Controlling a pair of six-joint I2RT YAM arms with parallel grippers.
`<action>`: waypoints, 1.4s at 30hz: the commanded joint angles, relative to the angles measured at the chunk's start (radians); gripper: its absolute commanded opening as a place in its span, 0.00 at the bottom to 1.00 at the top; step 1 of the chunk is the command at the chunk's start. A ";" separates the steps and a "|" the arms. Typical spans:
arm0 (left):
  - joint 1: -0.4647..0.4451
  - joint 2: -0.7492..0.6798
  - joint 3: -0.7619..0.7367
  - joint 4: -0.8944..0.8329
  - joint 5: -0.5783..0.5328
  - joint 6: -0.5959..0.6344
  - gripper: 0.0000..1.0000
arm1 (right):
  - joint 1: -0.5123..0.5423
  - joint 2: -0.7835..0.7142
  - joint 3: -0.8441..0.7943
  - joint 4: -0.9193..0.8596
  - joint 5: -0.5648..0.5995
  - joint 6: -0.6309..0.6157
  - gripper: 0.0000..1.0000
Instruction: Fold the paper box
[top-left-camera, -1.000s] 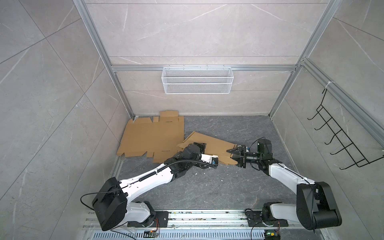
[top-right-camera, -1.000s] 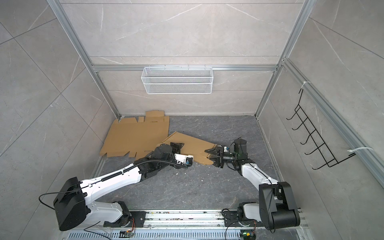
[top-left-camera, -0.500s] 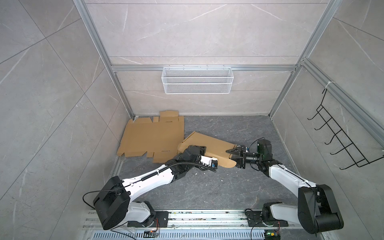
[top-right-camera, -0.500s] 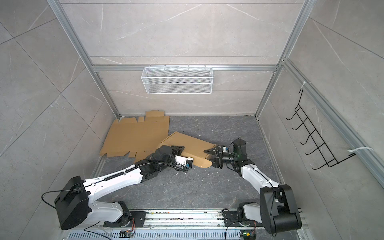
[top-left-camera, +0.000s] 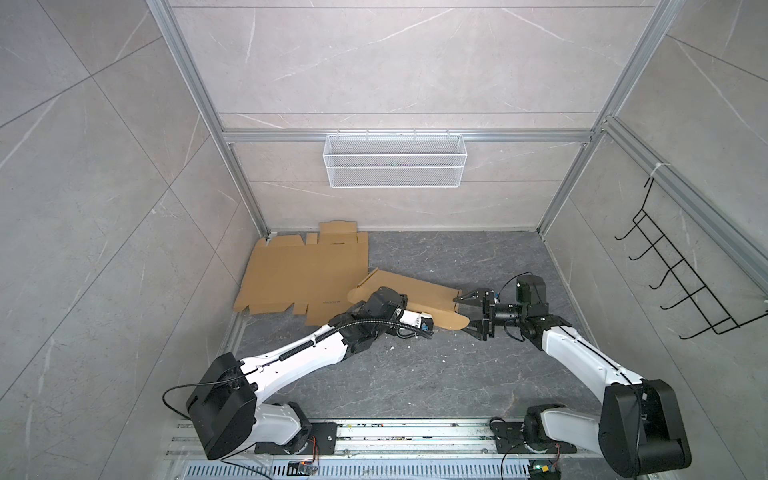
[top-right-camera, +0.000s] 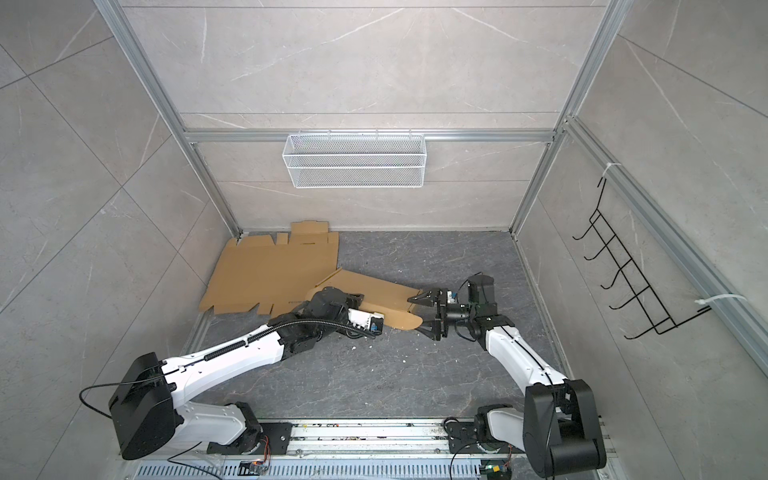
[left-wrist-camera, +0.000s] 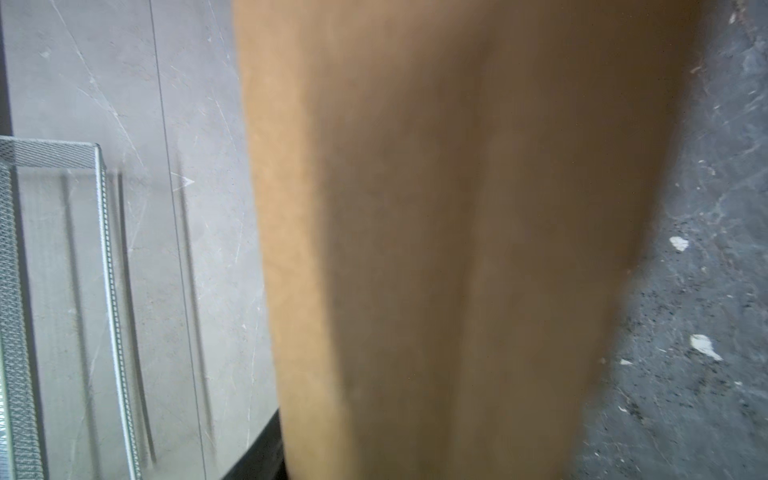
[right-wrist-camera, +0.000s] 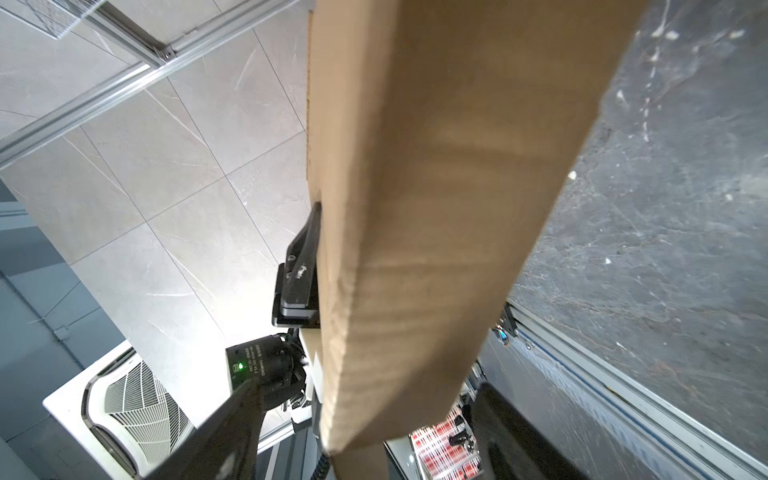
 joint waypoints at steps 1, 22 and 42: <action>0.005 -0.026 0.092 -0.169 -0.015 -0.113 0.41 | -0.043 -0.019 0.119 -0.333 0.038 -0.285 0.82; 0.004 0.383 0.678 -0.944 0.300 -0.554 0.38 | -0.128 0.081 0.360 -0.639 0.336 -0.749 0.78; 0.038 0.475 0.764 -0.928 0.269 -0.486 0.66 | -0.109 -0.068 0.440 -0.852 0.627 -1.085 0.73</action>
